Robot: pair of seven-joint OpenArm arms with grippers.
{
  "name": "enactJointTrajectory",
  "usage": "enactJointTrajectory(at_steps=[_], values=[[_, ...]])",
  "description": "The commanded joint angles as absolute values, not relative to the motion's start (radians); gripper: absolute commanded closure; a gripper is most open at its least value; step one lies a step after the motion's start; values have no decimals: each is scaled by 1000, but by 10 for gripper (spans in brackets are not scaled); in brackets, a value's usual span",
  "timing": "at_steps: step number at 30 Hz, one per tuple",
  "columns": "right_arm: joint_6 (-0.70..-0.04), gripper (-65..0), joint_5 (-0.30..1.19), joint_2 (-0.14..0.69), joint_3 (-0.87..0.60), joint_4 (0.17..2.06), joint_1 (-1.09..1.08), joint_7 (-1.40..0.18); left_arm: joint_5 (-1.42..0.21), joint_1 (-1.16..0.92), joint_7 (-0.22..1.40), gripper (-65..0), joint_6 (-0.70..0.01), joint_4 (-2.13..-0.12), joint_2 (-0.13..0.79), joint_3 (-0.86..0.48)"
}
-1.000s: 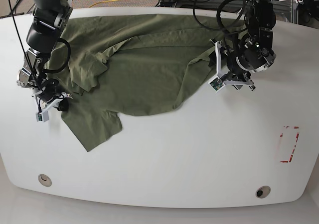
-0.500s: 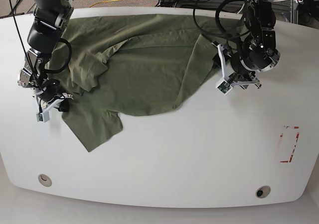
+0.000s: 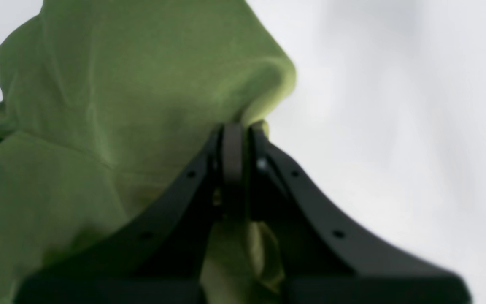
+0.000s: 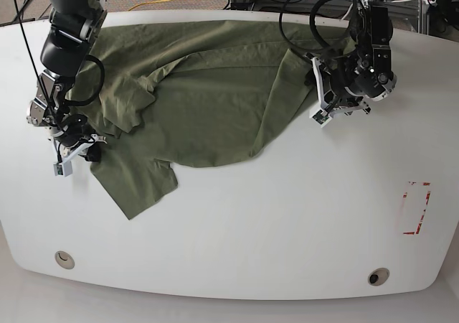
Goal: Layout the t-shirt on the table in an organized manner, then fold the t-shirt properly
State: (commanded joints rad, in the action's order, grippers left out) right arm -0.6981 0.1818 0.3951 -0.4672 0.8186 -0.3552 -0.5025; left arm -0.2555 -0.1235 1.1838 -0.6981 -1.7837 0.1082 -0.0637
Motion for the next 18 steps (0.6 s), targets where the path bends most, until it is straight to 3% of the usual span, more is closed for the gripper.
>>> enactJointTrajectory(at_steps=[6,18], values=[[-698,-13,182,395,-467,819,-355,-503,-335,-125,1202,-307,-698,-1784,113,-64],[-698,-13,182,395,-467,819,-355,-503,-331,-120,1239,-307,-698,-1781,113,-64]])
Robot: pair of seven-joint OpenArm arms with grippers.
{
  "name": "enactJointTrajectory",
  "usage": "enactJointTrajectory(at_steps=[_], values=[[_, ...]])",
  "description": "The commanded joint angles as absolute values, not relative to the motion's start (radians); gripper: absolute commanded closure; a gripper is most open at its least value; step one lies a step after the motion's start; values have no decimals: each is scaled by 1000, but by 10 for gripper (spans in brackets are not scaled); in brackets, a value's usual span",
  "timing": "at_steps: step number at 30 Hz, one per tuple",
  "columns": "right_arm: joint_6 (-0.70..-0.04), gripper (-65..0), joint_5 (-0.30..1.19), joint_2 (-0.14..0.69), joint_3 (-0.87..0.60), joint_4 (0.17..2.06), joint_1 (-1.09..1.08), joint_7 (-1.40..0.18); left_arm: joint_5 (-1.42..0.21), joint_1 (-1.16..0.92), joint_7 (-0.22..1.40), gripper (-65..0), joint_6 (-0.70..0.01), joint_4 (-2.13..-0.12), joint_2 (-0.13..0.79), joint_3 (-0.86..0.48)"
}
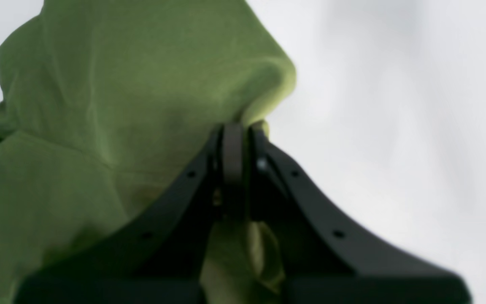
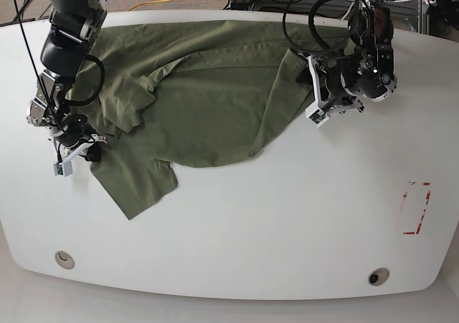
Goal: Layout the t-shirt on the table in an organized manner, then fold the t-shirt properly
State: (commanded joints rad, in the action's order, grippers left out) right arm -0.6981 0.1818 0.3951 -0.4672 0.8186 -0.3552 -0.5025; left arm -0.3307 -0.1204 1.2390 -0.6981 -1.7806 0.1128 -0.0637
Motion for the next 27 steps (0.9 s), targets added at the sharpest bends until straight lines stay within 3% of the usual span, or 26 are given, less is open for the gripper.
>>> enactJointTrajectory(at_steps=[23,27], values=[[-698,-13,182,398,-467,819,-355,-503,-331,-125,1241,-304,-698,-1781,113,-10],[-698,-13,182,398,-467,819,-355,-503,-331,-125,1241,-239,-698,-1781,113,-10]])
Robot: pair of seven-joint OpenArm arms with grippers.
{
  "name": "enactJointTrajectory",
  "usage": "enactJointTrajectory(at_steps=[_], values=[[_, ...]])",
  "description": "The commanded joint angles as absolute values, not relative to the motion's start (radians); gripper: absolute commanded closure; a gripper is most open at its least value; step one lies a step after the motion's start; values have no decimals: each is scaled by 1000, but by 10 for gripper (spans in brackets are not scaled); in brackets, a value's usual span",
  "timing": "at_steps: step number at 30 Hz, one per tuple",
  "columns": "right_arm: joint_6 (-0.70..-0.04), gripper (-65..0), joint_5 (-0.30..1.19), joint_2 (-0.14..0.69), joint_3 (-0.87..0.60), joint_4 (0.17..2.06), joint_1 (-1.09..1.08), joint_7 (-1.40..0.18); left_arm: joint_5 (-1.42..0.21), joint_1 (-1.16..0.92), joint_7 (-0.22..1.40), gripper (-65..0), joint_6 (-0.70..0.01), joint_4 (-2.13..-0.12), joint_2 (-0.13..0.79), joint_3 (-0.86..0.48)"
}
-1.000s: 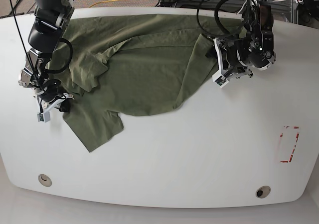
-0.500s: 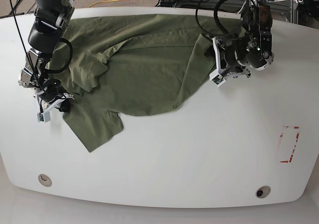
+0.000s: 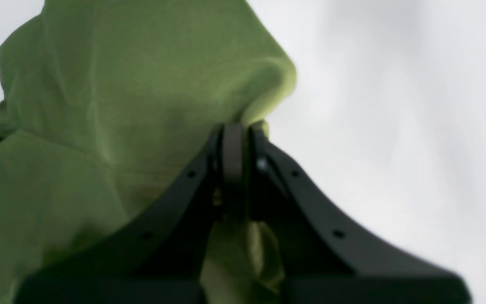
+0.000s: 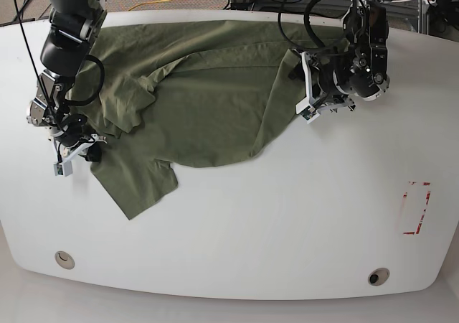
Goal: Layout the t-shirt on the table in an organized manner, then fold the t-shirt properly
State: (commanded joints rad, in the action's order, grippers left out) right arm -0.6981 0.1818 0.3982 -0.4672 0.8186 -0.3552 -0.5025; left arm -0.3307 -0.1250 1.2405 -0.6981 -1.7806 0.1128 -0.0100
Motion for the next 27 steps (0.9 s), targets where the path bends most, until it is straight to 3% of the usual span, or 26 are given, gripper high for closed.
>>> enactJointTrajectory(at_steps=[5,16,27], values=[[-698,-13,182,397,-467,819,-355,-503,-331,-125,1241,-79,-698,-1773,113,-10],[-698,-13,182,398,-469,819,-354,-503,-331,-120,1239,-6,-698,-1733,114,-13],[-698,-13,182,400,-469,820,-354,-503,-295,-119,1239,-3,-698,-1776,114,-15]])
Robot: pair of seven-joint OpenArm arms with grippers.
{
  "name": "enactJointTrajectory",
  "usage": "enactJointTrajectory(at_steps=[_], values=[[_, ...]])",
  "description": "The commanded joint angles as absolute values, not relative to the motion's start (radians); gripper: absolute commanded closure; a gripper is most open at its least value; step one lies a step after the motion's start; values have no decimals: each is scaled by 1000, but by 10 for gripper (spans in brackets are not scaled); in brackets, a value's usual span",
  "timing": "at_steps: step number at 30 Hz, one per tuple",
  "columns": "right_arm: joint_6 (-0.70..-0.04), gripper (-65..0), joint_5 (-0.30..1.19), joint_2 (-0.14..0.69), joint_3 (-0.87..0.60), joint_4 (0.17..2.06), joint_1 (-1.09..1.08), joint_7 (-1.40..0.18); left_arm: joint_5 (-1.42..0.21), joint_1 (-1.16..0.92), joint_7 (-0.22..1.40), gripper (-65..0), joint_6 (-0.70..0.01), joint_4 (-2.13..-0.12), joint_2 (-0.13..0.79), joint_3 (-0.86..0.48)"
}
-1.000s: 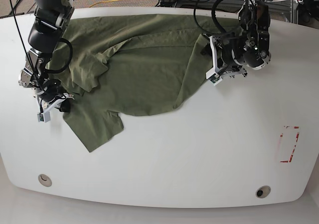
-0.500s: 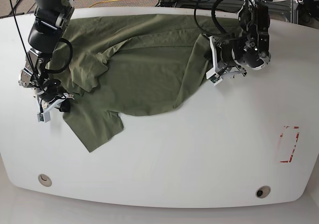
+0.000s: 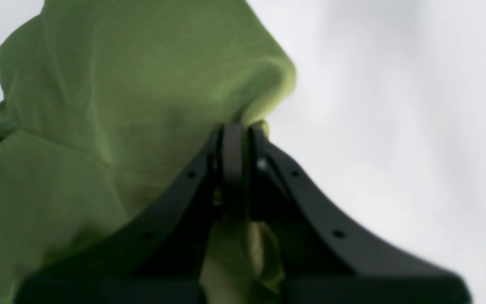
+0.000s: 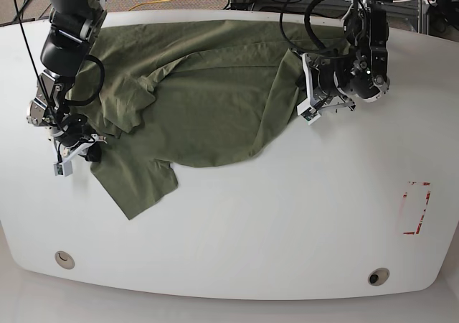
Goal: Layout the t-shirt on the table in an organized manner, then fold the t-shirt properly
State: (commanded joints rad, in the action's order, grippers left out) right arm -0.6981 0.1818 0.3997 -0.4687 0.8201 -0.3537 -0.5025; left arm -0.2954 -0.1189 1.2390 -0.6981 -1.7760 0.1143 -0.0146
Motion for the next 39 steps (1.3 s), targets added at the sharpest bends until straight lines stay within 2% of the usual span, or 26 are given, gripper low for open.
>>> enactJointTrajectory(at_steps=[14,27,39], values=[[-698,-8,189,403,-469,826,-355,-503,-203,-77,1239,0,-698,-1880,113,-15],[-698,-8,185,400,-470,1043,-357,-631,-202,91,1239,0,-698,-1876,180,-15],[-698,-8,183,398,-469,1125,-403,-700,-202,283,1239,0,-698,-1797,214,-8]])
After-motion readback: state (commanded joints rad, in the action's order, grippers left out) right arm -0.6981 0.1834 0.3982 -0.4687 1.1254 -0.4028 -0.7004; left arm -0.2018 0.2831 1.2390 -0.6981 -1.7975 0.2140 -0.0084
